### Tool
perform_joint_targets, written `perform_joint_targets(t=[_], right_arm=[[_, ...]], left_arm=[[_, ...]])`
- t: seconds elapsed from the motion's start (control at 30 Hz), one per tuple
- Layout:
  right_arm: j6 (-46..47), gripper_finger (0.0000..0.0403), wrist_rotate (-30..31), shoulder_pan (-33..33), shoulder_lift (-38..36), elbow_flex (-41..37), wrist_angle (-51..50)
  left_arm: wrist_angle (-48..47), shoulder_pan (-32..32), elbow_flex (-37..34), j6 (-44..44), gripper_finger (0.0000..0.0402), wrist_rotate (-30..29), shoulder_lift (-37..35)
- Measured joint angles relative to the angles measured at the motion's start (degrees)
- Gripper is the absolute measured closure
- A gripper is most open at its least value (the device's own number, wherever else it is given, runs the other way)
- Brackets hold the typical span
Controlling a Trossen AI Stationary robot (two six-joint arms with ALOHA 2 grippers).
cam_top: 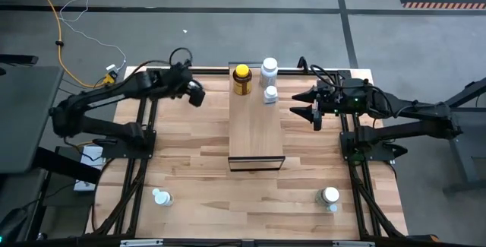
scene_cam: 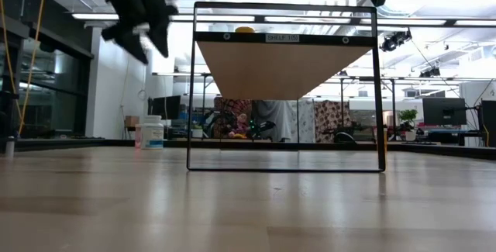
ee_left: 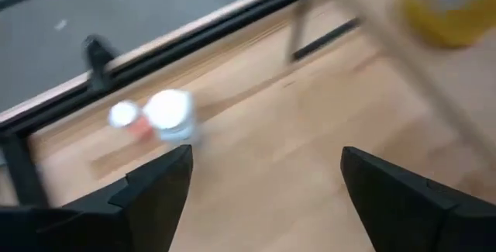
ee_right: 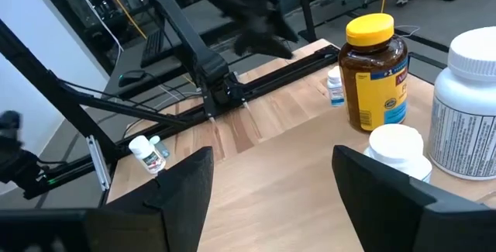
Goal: Pick and place medicine bottles onto shelf by color
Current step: Put the white blue pill bottle on the shelf
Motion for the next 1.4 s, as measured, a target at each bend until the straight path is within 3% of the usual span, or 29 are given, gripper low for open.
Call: perform_joint_targets(t=[0.3,0.67,1.0,1.4], right_arm=[[1.5,0.0148,0.3,0.0,0.0,0.0,0.0],[1.4,0.0148,3.1,0.0,0.3,0.0,-0.1],[2.8,0.0148,3.0,0.0,2.0,0.0,-0.9],[2.8,0.0148,2.6,0.0,3.4,0.0,-1.2]], left_arm=[[4.3,12.2,0.0,2.8,0.0074,2.0,12.0],[9.4,19.5,0.0,3.1,0.0073,6.1,21.0],[11.9,21.1,0.0,3.3,0.0073,8.4,26.6],[12.1,21.0,0.0,3.8,0.0078,9.3,27.4]])
